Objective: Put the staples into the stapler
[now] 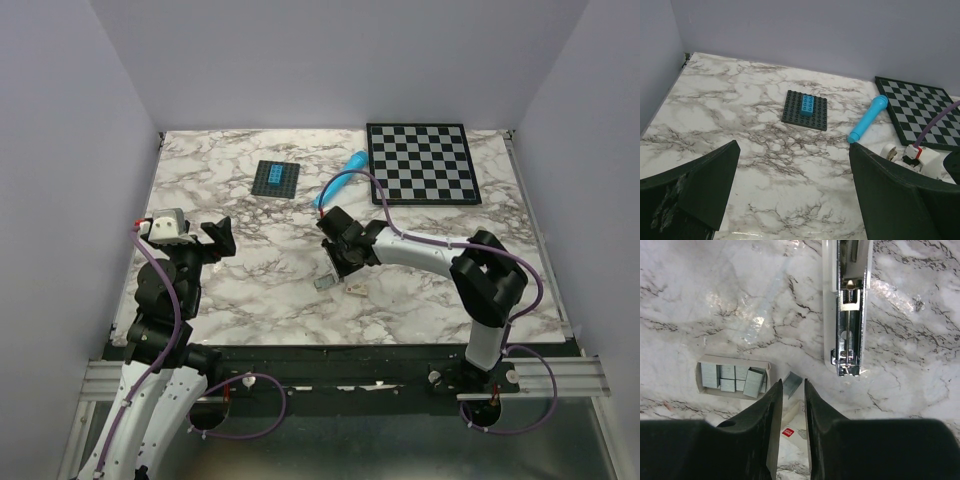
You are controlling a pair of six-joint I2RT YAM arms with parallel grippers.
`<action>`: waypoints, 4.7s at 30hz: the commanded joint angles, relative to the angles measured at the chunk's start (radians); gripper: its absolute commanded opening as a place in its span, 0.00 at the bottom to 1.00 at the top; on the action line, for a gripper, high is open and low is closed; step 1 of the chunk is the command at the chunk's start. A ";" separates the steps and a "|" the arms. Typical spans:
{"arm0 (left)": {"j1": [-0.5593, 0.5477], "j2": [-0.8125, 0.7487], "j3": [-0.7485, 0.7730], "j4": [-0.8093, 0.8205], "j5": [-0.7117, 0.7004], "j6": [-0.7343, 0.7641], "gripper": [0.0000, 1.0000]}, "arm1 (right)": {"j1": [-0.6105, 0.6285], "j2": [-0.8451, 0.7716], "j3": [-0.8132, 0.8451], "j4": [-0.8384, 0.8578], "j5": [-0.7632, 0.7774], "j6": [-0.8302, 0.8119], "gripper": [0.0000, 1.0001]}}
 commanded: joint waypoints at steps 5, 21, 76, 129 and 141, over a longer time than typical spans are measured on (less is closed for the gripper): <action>0.006 -0.015 -0.011 0.018 0.021 -0.009 0.99 | 0.006 0.024 0.012 -0.039 0.037 0.076 0.39; 0.006 -0.015 -0.010 0.018 0.021 -0.011 0.99 | 0.006 0.070 0.015 -0.034 0.030 0.073 0.42; 0.004 0.201 -0.090 0.280 0.508 -0.555 0.98 | 0.007 -0.338 -0.289 0.475 -0.039 -0.154 0.23; -0.379 0.815 -0.146 1.104 0.474 -1.414 0.61 | 0.006 -0.720 -0.671 1.181 -0.176 -0.248 0.24; -0.388 0.807 -0.146 1.109 0.460 -1.410 0.51 | 0.006 -0.734 -0.683 1.185 -0.173 -0.252 0.24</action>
